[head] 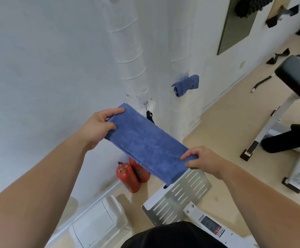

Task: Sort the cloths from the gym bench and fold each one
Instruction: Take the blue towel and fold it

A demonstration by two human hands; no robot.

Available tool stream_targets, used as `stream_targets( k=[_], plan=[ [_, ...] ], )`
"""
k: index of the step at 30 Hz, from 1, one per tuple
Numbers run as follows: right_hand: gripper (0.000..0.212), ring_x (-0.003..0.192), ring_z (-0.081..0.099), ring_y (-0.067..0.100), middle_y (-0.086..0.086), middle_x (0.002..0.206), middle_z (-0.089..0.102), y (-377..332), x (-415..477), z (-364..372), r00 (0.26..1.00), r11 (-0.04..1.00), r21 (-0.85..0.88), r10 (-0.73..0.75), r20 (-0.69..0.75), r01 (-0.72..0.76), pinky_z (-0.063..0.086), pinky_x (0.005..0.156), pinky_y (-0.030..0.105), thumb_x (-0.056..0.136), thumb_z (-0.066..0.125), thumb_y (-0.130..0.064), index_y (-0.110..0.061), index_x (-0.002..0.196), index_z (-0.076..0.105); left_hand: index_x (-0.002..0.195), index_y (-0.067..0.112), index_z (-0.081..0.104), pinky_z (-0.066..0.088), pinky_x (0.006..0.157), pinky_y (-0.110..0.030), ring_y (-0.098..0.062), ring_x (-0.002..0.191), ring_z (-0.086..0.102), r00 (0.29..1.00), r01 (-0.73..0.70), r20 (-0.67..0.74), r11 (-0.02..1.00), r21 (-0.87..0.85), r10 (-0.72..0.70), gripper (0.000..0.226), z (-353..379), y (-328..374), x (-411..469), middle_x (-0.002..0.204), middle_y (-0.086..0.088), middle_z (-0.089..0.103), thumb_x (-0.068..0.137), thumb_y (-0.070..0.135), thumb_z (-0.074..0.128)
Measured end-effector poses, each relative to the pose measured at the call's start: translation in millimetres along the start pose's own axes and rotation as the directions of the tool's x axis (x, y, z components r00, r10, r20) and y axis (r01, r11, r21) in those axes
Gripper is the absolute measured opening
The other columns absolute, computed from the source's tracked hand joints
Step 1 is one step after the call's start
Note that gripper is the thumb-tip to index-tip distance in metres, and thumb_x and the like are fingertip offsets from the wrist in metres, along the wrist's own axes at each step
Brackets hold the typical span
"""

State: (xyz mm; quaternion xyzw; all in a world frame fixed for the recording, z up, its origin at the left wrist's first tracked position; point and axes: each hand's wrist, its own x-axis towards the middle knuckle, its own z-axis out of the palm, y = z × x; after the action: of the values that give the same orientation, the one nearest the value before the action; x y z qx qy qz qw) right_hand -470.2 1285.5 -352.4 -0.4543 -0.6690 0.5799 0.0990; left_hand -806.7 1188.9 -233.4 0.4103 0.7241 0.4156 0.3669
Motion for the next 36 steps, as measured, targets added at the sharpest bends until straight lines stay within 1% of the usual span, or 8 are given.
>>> stream_targets(
  k=[5,11,15,19,23,28,32,36],
  plan=[
    [0.025,0.078,0.065,0.021,0.016,0.102,0.065,-4.0,-5.2,1.0,0.980,0.944,0.322,-0.002,-0.201,0.068,0.058,0.065,0.028,0.083,0.064,0.013,-0.012,0.083,0.069,0.135,0.033,0.062,0.054,0.082,-0.022,-0.015,0.109,0.063,1.000,-0.026,-0.006,0.999,0.039,0.026,0.063,13.1,-24.9,-6.7,0.137,0.006,0.057,0.090,-0.010,0.056],
    [0.039,0.068,0.055,0.019,0.007,0.090,0.062,-28.4,-11.4,11.0,0.945,0.961,0.241,-0.052,-0.322,0.135,0.054,0.061,0.035,0.082,0.050,0.008,-0.023,0.091,0.072,0.140,0.027,0.056,0.039,0.107,-0.019,0.011,0.122,0.049,0.980,-0.197,0.017,0.967,0.159,0.197,0.068,52.9,-44.0,-26.7,0.136,0.020,0.051,0.087,-0.015,0.056],
    [0.038,0.065,0.059,0.015,0.001,0.079,0.063,-57.1,-17.4,32.7,0.945,0.955,0.203,-0.153,-0.290,0.217,0.056,0.062,0.041,0.078,0.055,0.006,-0.026,0.095,0.067,0.135,0.032,0.060,0.036,0.099,-0.004,0.020,0.120,0.049,0.952,-0.302,0.102,0.935,0.184,0.288,0.063,89.4,-43.8,-45.4,0.136,0.023,0.054,0.088,-0.010,0.058],
    [0.032,0.075,0.063,0.025,0.003,0.086,0.064,-71.8,-17.2,52.3,0.941,0.944,0.202,-0.204,-0.269,0.262,0.057,0.068,0.043,0.073,0.058,-0.006,-0.028,0.096,0.062,0.117,0.049,0.061,0.043,0.091,-0.007,0.016,0.108,0.060,0.949,-0.304,0.115,0.949,0.085,0.293,0.046,119.8,-28.1,-67.4,0.109,0.045,0.063,0.098,0.007,0.060],
    [0.029,0.073,0.064,0.020,0.010,0.090,0.065,-77.4,-17.6,59.7,0.926,0.922,0.270,-0.182,-0.331,0.278,0.057,0.063,0.031,0.084,0.055,0.005,-0.018,0.102,0.057,0.116,0.051,0.064,0.051,0.094,-0.017,0.008,0.107,0.065,0.953,-0.291,0.082,0.957,-0.014,0.291,0.046,129.8,-17.7,-79.9,0.109,0.037,0.068,0.085,0.021,0.080],
    [0.020,0.094,0.070,0.039,0.018,0.103,0.069,-75.6,-15.3,61.4,0.930,0.891,0.369,-0.137,-0.341,0.266,0.058,0.081,0.059,0.083,0.062,-0.013,-0.022,0.102,0.061,0.110,0.064,0.054,0.047,0.076,-0.006,0.010,0.091,0.065,0.920,-0.389,0.015,0.906,0.165,0.392,0.072,133.6,-10.6,-85.6,0.096,0.047,0.063,0.075,0.007,0.080],
    [0.019,0.096,0.073,0.023,0.015,0.108,0.068,-77.3,-17.1,51.9,0.952,0.836,0.481,-0.145,-0.271,0.265,0.062,0.081,0.037,0.095,0.063,-0.011,-0.013,0.113,0.060,0.114,0.048,0.069,0.054,0.070,-0.015,-0.002,0.084,0.069,0.943,-0.326,-0.023,0.933,0.151,0.333,0.065,135.2,-12.8,-75.4,0.094,0.031,0.072,0.077,-0.005,0.063],
    [0.056,0.118,0.047,-0.012,-0.012,0.133,0.046,-66.1,-27.9,26.1,0.910,0.939,0.056,-0.313,-0.271,0.339,0.041,0.092,0.006,0.083,0.076,-0.032,-0.048,0.129,0.049,0.102,0.025,0.079,0.058,0.069,-0.023,-0.015,0.085,0.076,0.991,-0.093,0.077,0.983,-0.156,0.106,0.055,134.0,3.8,-70.1,0.090,0.003,0.080,0.081,-0.016,0.051]
  ],
)
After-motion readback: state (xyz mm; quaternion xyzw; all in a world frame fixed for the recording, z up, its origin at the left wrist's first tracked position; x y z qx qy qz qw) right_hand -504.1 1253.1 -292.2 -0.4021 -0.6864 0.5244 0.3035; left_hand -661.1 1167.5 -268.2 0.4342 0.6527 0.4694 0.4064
